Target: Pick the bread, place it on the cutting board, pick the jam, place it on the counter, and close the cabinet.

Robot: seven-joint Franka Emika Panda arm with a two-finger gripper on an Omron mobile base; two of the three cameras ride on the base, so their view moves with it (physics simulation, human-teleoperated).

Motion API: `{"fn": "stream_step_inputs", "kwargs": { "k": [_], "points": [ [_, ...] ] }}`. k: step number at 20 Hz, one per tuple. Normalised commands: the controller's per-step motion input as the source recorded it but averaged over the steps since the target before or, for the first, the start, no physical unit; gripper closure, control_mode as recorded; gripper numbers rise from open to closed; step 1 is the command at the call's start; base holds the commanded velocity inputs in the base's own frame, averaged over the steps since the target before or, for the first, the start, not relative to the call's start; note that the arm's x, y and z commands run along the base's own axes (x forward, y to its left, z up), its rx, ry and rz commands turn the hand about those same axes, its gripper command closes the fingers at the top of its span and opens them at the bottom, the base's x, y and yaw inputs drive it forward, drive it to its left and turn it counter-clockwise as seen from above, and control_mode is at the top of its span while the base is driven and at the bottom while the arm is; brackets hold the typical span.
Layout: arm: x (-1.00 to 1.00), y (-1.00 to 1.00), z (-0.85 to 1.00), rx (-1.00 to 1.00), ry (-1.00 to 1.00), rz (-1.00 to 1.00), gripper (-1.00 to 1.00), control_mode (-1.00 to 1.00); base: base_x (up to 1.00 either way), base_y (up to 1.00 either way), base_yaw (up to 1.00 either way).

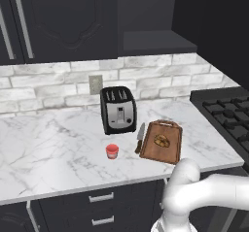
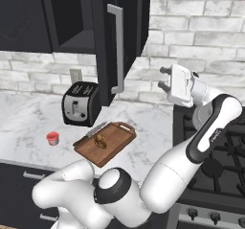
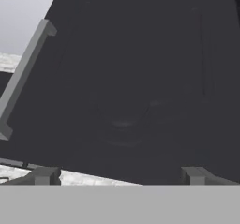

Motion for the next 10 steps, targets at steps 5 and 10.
{"fn": "stream_step_inputs", "kwargs": {
  "k": [5,10],
  "points": [
    [0.00,0.06,0.12,0.00,0.00,0.00,-1.00,-1.00,0.00,0.00,0.00],
    [-0.02,0.00,0.05,0.00,0.00,0.00,-1.00,-1.00,0.00,0.00,0.00]
  ]
}}
